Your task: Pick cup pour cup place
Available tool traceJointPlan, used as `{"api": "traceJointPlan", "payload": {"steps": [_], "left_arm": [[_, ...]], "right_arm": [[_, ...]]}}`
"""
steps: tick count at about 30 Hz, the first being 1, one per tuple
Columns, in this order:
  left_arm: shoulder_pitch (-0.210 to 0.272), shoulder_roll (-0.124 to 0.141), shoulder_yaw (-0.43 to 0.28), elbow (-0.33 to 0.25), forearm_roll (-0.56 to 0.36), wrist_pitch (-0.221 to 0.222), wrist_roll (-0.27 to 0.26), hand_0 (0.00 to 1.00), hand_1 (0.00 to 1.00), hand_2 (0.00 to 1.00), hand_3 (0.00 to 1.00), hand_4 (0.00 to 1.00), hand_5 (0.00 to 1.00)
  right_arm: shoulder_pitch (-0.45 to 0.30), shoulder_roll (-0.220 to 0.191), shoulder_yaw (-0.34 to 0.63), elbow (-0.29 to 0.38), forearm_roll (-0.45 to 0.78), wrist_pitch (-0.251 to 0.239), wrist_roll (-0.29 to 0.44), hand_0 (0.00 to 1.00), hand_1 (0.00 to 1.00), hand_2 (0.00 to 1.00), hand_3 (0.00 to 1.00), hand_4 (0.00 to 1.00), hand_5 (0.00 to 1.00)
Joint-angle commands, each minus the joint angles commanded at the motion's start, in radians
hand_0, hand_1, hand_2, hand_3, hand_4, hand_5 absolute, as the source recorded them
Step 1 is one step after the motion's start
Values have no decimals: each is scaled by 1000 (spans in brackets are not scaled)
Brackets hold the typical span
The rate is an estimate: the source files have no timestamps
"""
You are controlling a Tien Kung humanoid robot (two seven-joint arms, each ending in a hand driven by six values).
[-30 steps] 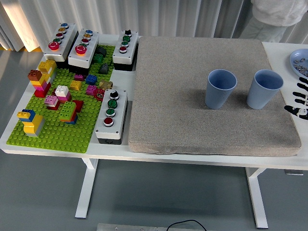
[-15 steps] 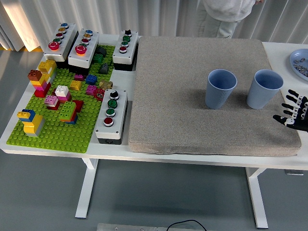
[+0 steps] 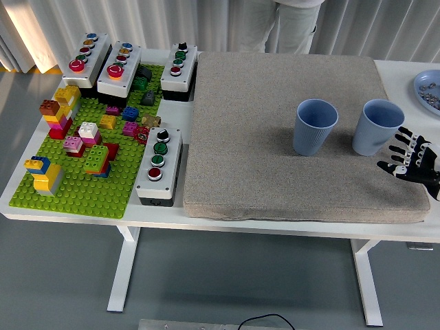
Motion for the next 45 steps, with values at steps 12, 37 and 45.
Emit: {"api": "traceJointPlan", "payload": {"steps": [12,37,45], "left_arm": [[-7,0,11,0,-12,0,-3,737,770,827,660,514,954],[-10,0,-3,0,5,-1,1,737,770,826,659,514,953],[-11,-1,1,0,1,-2,-1,738,771,826,658,514,954]], "right_arm": [[58,6,-32,-38,10,-6,9,906,882,947,970,865,252],[31,-4,10,-26,-14,-9,8,903,883,945,965,855,246],[42,-6,4,-44,-7,-5,12,903,882,942,965,852,248]]}}
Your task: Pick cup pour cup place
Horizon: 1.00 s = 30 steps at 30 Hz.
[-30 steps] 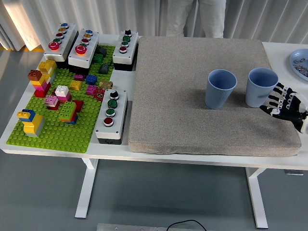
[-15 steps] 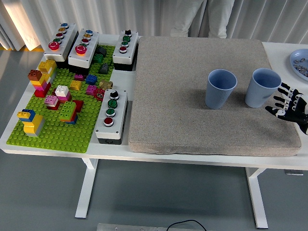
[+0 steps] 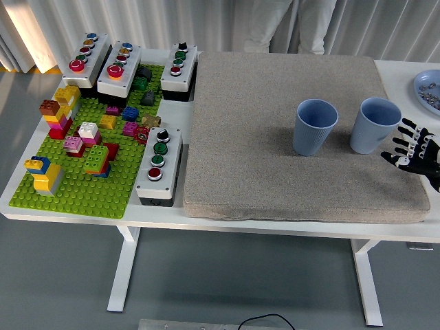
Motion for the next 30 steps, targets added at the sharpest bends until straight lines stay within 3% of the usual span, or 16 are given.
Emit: {"api": "traceJointPlan", "payload": {"steps": [30], "left_arm": [[-3,0,24,0,-16,-1,-6,738,771,827,655,514,953]], "right_arm": [[70,3,-44,-84,53,-6,41,900,878,933,953,839,244]]}}
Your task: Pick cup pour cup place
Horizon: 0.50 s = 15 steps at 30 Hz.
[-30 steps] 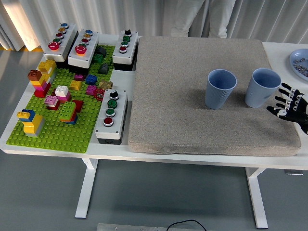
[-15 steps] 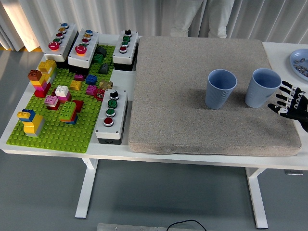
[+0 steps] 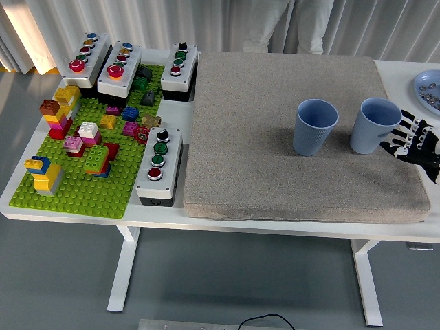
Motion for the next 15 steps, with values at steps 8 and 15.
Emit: {"api": "traceJointPlan", "payload": {"steps": [8,15], "left_arm": [[-3,0,4,0,-4,0,-2,738,771,827,656,514,953],[-7,0,6,0,-4,0,-2,738,771,827,655,515,952]], "right_arm": [[15,10,-7,-7,2,-1,0,899,878,932,952,837,244],[31,21,-10,-20,5,-2,2,899,878,932,950,836,244]]}}
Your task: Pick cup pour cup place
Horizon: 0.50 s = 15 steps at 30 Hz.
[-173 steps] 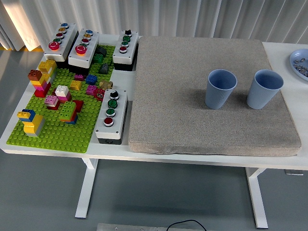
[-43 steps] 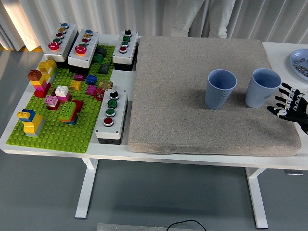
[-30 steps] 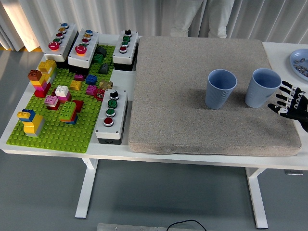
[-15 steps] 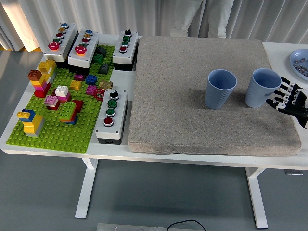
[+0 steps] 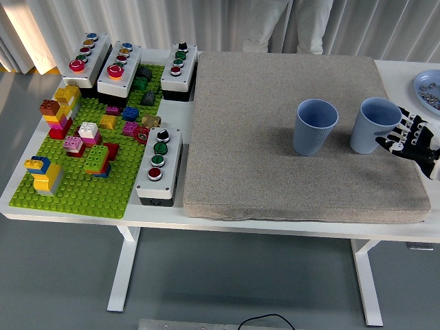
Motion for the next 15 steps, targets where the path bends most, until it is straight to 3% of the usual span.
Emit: {"api": "traceJointPlan", "payload": {"steps": [15], "left_arm": [[-1,0,5,0,-3,-1,1,738,771,828,655,515,952]], "right_arm": [[13,16,-13,-18,5,-2,3,910,884,930,943,830,238]]}}
